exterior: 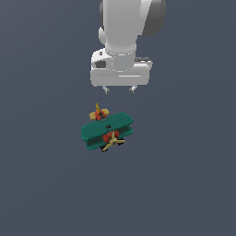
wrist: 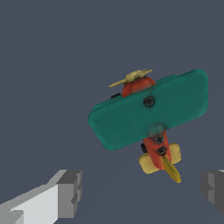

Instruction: Pick up the object and move it to a goal position.

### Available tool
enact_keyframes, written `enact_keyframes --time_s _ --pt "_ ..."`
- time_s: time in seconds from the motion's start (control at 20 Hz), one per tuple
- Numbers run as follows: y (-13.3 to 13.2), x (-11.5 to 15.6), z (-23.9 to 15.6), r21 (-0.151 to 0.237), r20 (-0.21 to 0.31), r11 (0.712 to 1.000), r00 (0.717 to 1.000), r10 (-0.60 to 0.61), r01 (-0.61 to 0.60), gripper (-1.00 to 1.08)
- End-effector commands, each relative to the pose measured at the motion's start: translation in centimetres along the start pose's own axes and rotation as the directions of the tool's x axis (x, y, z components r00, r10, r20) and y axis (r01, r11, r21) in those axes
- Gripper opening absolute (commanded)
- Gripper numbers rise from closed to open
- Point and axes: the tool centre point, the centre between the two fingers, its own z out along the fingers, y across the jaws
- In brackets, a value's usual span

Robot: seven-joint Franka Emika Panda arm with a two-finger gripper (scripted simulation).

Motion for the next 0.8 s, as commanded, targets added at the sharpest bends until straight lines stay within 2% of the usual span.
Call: enact_keyframes --time_s 0.0,0.75 --pt "0.0 0.0 0.0 0.0 0.0 1.0 1.0 0.0 0.0 0.28" --pt "1.0 0.4 -0.5 -0.003 -0.016 1.0 1.0 0.009 -0.009 0.28"
